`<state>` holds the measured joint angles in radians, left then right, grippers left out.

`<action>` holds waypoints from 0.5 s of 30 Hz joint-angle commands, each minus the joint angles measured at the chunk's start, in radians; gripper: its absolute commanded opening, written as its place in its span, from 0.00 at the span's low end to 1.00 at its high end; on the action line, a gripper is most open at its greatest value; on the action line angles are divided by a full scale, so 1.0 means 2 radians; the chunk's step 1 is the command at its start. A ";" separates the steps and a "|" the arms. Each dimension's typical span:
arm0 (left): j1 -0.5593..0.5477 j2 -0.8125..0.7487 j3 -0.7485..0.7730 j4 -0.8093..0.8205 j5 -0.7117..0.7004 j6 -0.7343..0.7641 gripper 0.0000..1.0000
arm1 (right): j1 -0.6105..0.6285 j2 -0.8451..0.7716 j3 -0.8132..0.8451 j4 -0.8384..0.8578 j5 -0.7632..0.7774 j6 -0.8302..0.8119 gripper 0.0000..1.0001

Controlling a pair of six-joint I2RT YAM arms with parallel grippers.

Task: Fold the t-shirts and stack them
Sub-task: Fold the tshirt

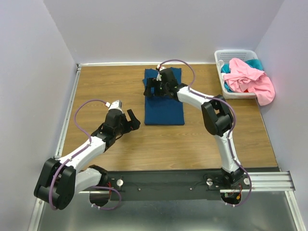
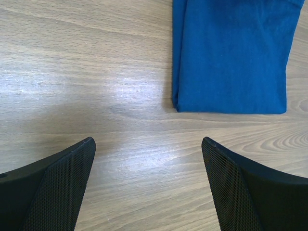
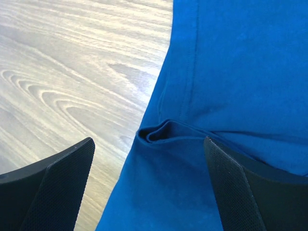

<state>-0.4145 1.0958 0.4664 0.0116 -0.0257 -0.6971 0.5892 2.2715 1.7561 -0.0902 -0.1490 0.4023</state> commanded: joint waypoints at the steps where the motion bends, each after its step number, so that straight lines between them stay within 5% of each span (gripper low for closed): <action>1: -0.002 -0.009 -0.006 -0.003 -0.012 0.002 0.98 | -0.002 0.006 0.016 0.005 0.005 -0.004 1.00; 15: -0.002 -0.027 -0.022 0.003 -0.007 -0.003 0.98 | 0.018 -0.093 -0.091 0.010 -0.070 -0.013 1.00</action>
<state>-0.4145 1.0698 0.4381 0.0120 -0.0254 -0.7013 0.5945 2.1162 1.6226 -0.0818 -0.2306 0.3908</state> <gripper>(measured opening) 0.983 0.998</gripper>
